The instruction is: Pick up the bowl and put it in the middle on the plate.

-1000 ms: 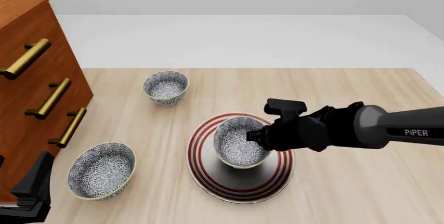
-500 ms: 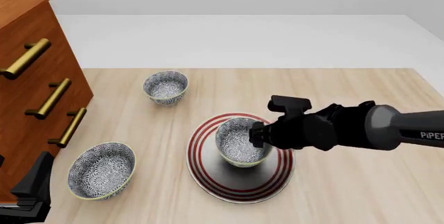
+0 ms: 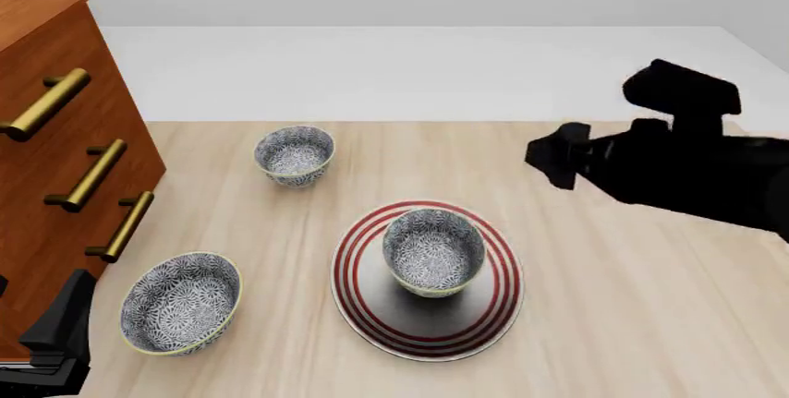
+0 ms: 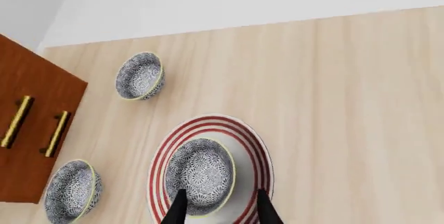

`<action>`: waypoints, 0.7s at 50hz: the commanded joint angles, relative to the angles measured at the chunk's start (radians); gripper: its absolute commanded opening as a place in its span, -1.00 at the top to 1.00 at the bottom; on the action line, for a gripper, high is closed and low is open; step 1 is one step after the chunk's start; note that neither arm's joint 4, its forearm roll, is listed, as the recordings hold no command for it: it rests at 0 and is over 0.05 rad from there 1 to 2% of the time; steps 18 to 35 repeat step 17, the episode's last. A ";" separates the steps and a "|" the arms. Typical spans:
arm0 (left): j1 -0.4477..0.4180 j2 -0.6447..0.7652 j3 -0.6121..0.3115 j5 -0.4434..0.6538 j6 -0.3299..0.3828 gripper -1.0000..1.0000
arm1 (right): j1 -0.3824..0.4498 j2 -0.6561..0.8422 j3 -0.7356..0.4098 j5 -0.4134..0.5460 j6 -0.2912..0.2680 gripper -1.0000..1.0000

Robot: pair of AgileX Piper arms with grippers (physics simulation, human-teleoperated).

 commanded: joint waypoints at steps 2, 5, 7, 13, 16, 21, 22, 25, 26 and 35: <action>0.000 0.000 0.000 0.000 0.000 -1.00 | -0.090 -0.394 0.057 0.144 0.012 -1.00; 0.000 0.000 0.000 0.000 0.000 -1.00 | -0.104 -0.467 0.117 0.134 0.004 -1.00; 0.000 0.000 0.000 0.000 0.000 -1.00 | -0.107 -0.513 0.172 0.121 0.021 -1.00; 0.000 0.000 0.000 0.000 0.000 -1.00 | -0.150 -0.704 0.265 0.157 0.014 -1.00; 0.000 0.000 0.000 0.000 0.000 -1.00 | -0.163 -0.794 0.303 0.187 0.010 -1.00; 0.000 0.000 0.000 0.000 0.000 -1.00 | -0.165 -0.826 0.321 0.197 0.010 -1.00; 0.000 0.000 0.000 0.000 0.000 -1.00 | -0.165 -0.826 0.321 0.197 0.010 -1.00; 0.000 0.000 0.000 0.000 0.000 -1.00 | -0.165 -0.826 0.321 0.197 0.010 -1.00; 0.000 0.000 0.000 0.000 0.000 -1.00 | -0.165 -0.826 0.321 0.197 0.010 -1.00; 0.000 0.000 0.000 0.000 0.000 -1.00 | -0.165 -0.826 0.321 0.197 0.010 -1.00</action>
